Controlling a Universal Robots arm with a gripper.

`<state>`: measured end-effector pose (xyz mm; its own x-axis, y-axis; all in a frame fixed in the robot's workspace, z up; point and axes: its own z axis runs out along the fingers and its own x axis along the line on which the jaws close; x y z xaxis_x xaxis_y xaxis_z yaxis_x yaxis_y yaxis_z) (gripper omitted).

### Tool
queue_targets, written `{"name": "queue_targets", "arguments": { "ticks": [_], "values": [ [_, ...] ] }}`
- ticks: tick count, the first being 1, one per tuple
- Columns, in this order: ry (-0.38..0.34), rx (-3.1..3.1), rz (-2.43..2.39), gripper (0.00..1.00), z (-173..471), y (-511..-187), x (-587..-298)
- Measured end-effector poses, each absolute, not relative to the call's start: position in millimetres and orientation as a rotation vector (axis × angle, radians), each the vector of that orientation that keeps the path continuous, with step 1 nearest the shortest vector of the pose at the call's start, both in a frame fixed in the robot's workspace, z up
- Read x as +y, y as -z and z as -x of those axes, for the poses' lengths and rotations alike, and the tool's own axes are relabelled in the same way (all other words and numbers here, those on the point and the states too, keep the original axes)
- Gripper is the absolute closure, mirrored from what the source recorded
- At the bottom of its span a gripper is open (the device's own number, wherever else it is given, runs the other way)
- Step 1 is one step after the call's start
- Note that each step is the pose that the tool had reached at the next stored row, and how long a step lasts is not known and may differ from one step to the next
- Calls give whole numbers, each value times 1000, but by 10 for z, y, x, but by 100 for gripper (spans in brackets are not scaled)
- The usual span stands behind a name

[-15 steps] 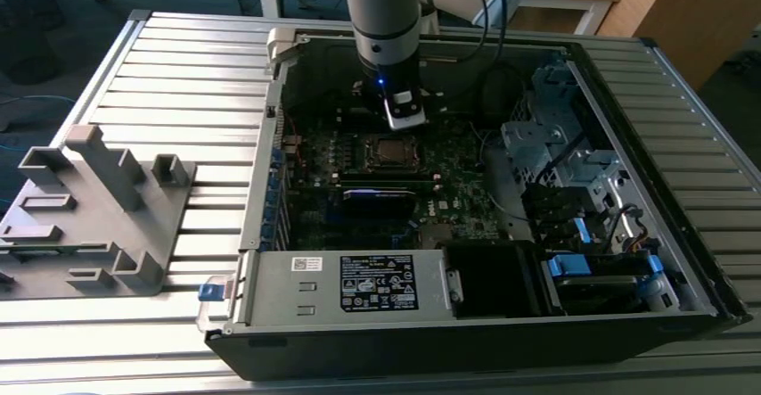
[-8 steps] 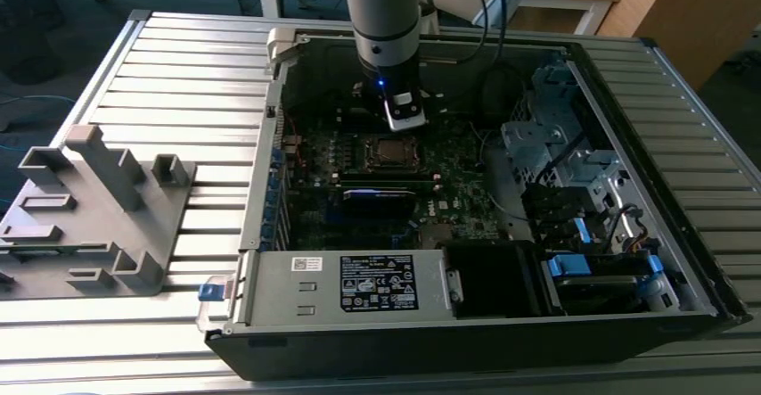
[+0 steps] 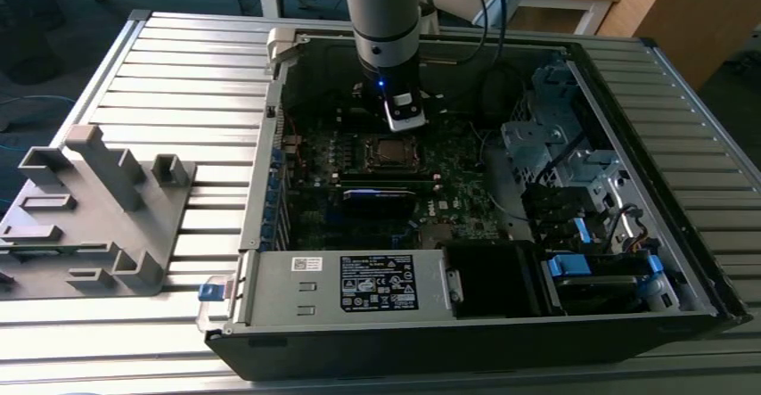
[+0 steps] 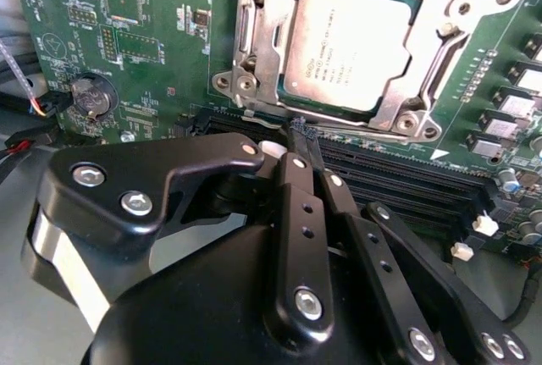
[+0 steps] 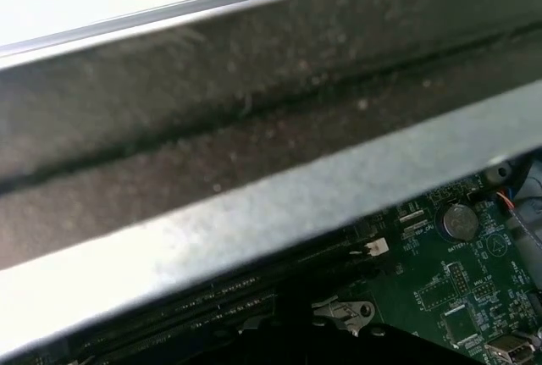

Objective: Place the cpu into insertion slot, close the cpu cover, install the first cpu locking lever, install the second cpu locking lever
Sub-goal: 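Install the first cpu locking lever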

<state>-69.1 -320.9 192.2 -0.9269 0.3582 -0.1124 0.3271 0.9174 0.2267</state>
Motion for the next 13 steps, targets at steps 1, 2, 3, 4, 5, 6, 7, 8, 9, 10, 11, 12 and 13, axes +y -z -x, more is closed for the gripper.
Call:
{"name": "queue_targets", "arguments": {
  "ticks": [1, 2, 3, 4, 5, 6, 7, 8, 9, 10, 11, 12, 13],
  "values": [
    [-307, 2927, -526, 89, 691, -1922, -3209],
    [-307, 2927, -526, 89, 691, -1923, -3209],
    [-307, 2927, -526, 89, 691, -1928, -3209],
    [-307, 2927, -526, 89, 691, -1939, -3210],
    [-307, 2927, -526, 89, 691, -1950, -3209],
    [-307, 2927, -526, 89, 691, -1962, -3209],
    [-307, 2927, -526, 89, 691, -1973, -3209],
    [-307, 2927, -526, 89, 691, -1981, -3209],
    [-307, 2927, -526, 89, 691, -1987, -3209],
    [-307, 2927, -526, 89, 691, -1990, -3209],
    [-307, 2927, -526, 89, 691, -1990, -3209],
    [-307, 2927, -526, 89, 691, -1990, -3209],
    [-307, 2926, -528, 89, 691, -1990, -3209]
  ]
}}
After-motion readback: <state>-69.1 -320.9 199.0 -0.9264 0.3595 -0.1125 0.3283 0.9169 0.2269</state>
